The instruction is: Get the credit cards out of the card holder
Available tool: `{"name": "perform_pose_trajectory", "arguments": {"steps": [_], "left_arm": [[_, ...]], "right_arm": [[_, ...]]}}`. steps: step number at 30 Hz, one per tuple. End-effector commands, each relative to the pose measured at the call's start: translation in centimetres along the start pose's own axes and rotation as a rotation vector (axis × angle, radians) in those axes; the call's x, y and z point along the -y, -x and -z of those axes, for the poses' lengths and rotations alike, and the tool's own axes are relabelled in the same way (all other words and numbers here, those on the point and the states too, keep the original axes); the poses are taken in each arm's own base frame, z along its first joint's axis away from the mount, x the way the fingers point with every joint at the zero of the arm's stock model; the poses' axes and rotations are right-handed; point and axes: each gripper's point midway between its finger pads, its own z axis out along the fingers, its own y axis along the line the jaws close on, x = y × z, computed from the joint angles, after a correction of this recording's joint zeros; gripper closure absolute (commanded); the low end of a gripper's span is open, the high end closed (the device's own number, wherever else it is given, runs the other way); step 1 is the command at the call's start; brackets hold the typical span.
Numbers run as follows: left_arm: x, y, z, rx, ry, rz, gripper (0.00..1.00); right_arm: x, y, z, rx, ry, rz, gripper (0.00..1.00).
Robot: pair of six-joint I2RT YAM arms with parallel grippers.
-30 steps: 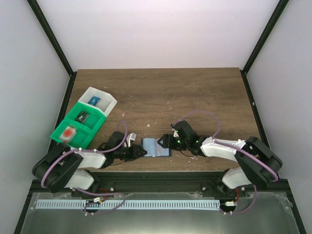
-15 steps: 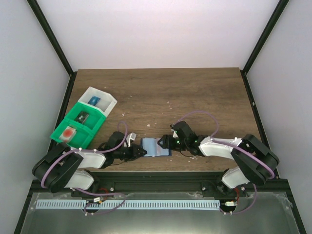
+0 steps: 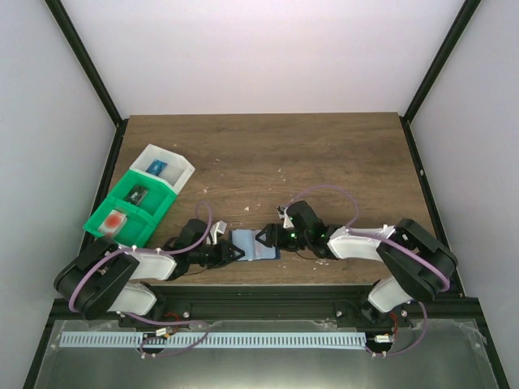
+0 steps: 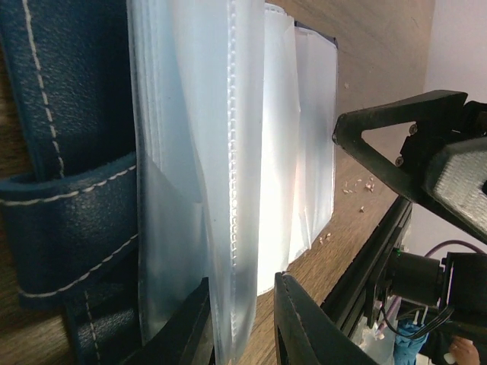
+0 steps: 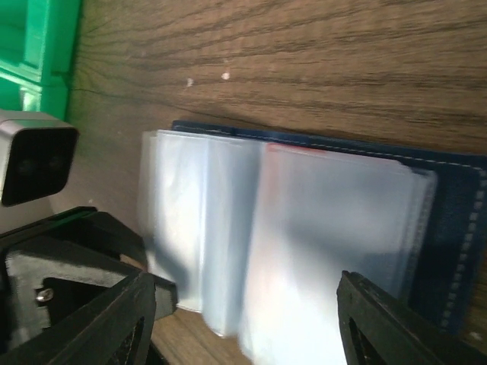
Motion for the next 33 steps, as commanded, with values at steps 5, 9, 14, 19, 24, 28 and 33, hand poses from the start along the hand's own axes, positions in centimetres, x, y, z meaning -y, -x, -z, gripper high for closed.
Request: {"name": "perform_pose_trajectory", "arguments": {"steps": [5,9,14,19,24,28,33], "left_arm": [[0.2,0.0,-0.1,0.008,-0.009,-0.006,0.78],[0.1,-0.1,-0.1,0.006,-0.006,-0.006,0.78],[0.2,-0.2,-0.1,0.004,-0.006,-0.005,0.78],[0.1,-0.1,-0.1,0.007,-0.003,-0.007,0.78],[0.0,-0.2,-0.2,0.002,-0.001,-0.007,0.77],[-0.1,-0.2,-0.2,0.001,0.0,-0.006,0.78],[-0.1,-0.2,-0.1,0.005,0.0,-0.007,0.77]], "right_arm": [[-4.1,0.5,0.4,-0.011,0.164,0.018,0.33],[-4.2,1.4,1.3,0.038,0.129,0.041,0.33],[-1.0,1.9,2.2,0.089,-0.057,0.052,0.33],[0.3,1.5,2.3,0.092,-0.099,0.043,0.33],[0.2,1.2,1.8,0.081,-0.077,0.037,0.33],[-0.2,1.0,1.3,0.064,-0.049,0.03,0.34],[0.0,0.8,0.8,0.046,-0.048,0.023,0.34]]}}
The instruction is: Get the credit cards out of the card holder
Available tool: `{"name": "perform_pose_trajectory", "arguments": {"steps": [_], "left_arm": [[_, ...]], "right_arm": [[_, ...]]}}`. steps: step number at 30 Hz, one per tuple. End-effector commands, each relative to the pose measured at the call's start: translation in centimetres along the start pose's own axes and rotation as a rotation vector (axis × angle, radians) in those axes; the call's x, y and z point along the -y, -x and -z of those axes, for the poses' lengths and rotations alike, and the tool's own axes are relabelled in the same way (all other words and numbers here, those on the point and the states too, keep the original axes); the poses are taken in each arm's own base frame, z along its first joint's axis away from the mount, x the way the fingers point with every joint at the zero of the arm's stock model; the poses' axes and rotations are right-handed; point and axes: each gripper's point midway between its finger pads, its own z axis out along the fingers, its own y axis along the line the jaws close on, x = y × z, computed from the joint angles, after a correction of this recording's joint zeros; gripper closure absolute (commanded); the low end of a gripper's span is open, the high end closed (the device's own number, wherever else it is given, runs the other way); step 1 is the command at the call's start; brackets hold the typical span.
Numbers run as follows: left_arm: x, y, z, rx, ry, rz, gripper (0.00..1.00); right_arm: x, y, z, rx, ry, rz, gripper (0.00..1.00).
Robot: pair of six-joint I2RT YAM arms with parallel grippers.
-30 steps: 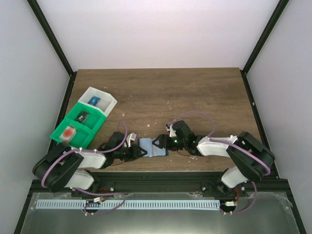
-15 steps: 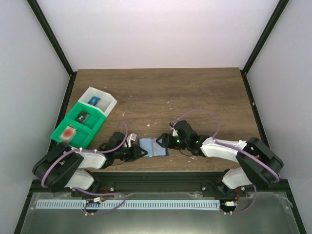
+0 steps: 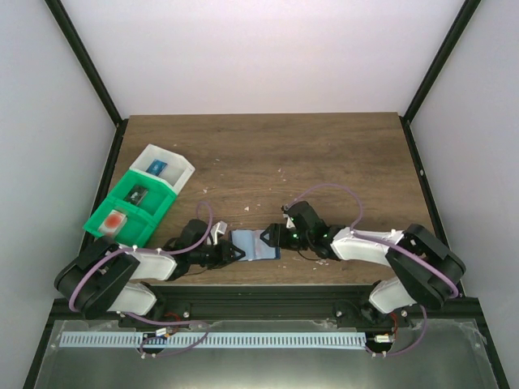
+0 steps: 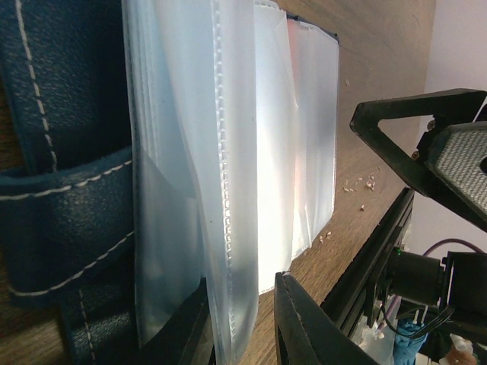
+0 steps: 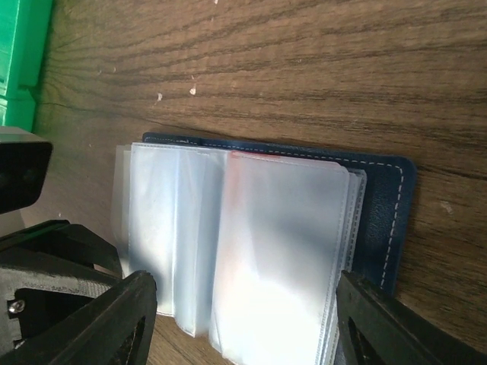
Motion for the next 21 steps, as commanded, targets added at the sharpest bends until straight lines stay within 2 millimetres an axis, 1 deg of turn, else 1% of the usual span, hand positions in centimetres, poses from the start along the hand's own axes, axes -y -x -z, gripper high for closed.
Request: {"name": "perform_pose_trajectory", "arguments": {"steps": [1,10,15,18,21], "left_arm": [[-0.1,0.0,0.0,0.009,-0.001,-0.01,0.77],[-0.1,0.0,0.0,0.007,-0.001,-0.01,0.77],[-0.1,-0.1,0.0,0.006,-0.001,-0.01,0.77],[-0.2,-0.1,0.0,0.007,0.0,-0.009,0.77],[-0.2,-0.1,-0.1,0.006,0.002,-0.008,0.77]], "right_arm": [[-0.5,0.1,-0.5,-0.004,0.021,0.004,0.34],[-0.1,-0.7,-1.4,-0.038,0.034,-0.007,0.34],[0.5,-1.0,-1.6,-0.047,0.014,-0.012,0.35],[0.5,-1.1,-1.7,-0.048,0.013,-0.01,0.35],[0.1,-1.2,-1.7,-0.054,0.031,-0.006,0.35]]}}
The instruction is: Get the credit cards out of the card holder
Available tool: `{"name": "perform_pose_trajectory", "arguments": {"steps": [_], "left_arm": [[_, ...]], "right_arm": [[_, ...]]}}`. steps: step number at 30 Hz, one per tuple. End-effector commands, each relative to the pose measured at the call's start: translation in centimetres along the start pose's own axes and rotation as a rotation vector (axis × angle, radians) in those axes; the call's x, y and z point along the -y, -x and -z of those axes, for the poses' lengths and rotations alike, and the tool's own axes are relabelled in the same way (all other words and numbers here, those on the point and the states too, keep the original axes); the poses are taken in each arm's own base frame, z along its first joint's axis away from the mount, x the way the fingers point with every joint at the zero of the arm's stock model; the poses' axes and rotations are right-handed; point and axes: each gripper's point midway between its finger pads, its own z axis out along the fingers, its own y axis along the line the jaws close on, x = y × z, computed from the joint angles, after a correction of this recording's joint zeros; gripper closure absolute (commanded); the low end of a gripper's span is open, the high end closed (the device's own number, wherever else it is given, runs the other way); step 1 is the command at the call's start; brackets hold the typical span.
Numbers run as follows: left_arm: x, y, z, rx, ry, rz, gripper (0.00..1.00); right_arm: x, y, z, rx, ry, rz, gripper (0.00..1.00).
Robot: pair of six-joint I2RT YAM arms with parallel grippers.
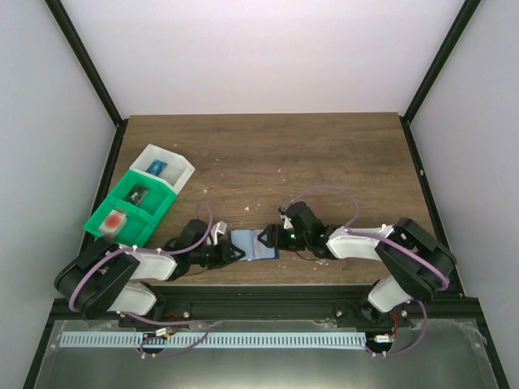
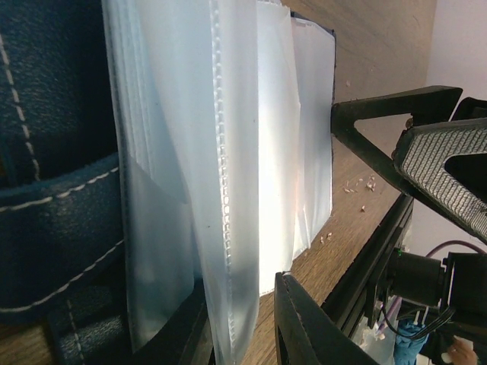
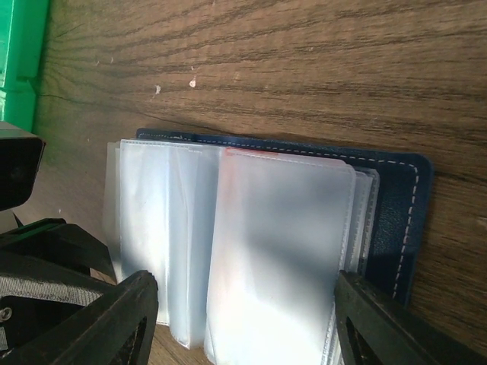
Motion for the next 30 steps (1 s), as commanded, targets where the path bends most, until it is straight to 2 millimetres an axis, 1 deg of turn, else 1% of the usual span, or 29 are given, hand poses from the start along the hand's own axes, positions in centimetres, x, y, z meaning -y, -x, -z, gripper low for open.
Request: {"name": "perform_pose_trajectory", "arguments": {"steps": [1,12,19,27,30], "left_arm": [[-0.3,-0.2,-0.1,0.003,0.003,-0.006,0.77],[-0.5,-0.2,-0.2,-0.002,0.007,-0.003,0.77],[-0.5,-0.2,-0.3,-0.006,0.005,-0.001,0.77],[0.3,0.1,-0.2,0.001,-0.001,-0.008,0.77],[0.9,0.5,0.2,0.018,-0.002,-0.013,0.75]], "right_arm": [[-0.4,-0.6,-0.4,-0.023,0.023,0.0,0.35],[-2.7,-0.3,-0.3,-0.028,0.113,0.018,0.35],[-3.4,-0.6,-0.5,-0.047,0.164,0.011,0.35],[-4.6,-0.3,-0.4,-0.046,0.207,0.015,0.35],[-5.0,-0.3,-0.2,-0.051,0.228,0.014,0.35]]}}
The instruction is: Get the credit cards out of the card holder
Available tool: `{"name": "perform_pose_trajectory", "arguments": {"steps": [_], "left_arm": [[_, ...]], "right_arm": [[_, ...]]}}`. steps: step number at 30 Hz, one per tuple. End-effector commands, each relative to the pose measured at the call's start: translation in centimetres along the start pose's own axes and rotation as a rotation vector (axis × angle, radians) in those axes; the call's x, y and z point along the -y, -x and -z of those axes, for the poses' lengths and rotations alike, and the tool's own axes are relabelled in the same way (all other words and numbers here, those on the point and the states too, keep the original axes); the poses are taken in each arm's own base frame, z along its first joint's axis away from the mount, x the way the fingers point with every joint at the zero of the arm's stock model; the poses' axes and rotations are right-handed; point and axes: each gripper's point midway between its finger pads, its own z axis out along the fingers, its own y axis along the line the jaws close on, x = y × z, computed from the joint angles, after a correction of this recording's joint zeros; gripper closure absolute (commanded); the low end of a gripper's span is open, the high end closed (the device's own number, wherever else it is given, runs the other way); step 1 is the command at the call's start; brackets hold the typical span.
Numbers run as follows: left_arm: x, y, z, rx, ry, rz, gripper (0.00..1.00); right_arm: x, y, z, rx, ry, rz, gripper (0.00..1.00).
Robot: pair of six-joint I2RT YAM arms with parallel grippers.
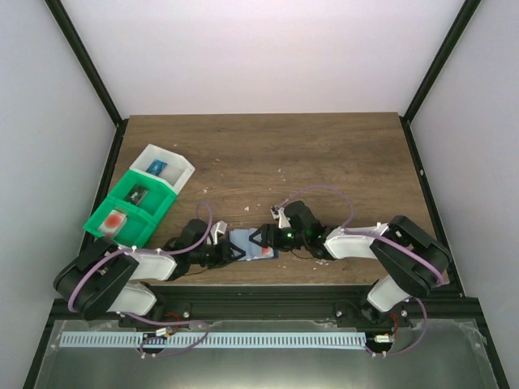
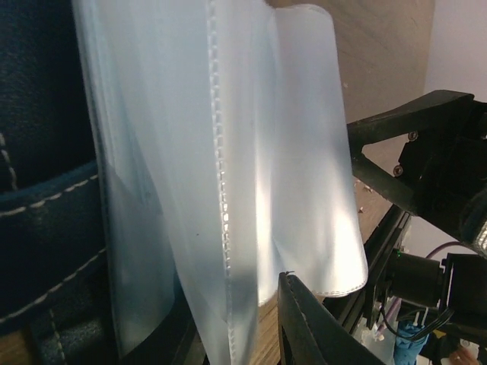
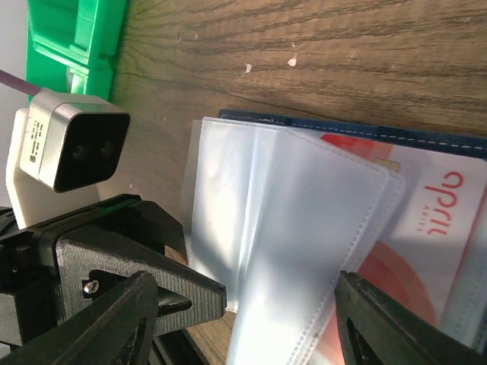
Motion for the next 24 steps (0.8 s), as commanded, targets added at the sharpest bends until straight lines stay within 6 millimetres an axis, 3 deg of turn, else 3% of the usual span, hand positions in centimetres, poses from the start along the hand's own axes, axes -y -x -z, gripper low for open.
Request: {"name": "perform_pose_trajectory", "arguments": {"steps": [1,9,18,24], "left_arm": [[1.1,0.7,0.6,0.028,0.003,-0.014,0.73],[2.1,3.1,3.4,0.17,0.098,-0.013,0.62],[-0.6,4.8,5.3,0.235,0.179,0.014,0.61],[-1.6,4.8,4.7,0.217,0.2,-0.006,0.6]], "right_arm": [[-1.8,0.3,-0.1,0.0,0.065,0.014,0.35],[-2.5,0.5,0.0,0.001,0.093,0.011,0.35],[-3.2,0.9,-0.1,0.004,0.114,0.012,0.35],[-3.9,1.2,-0.5,0.007,0.132,0.012,0.34]]}}
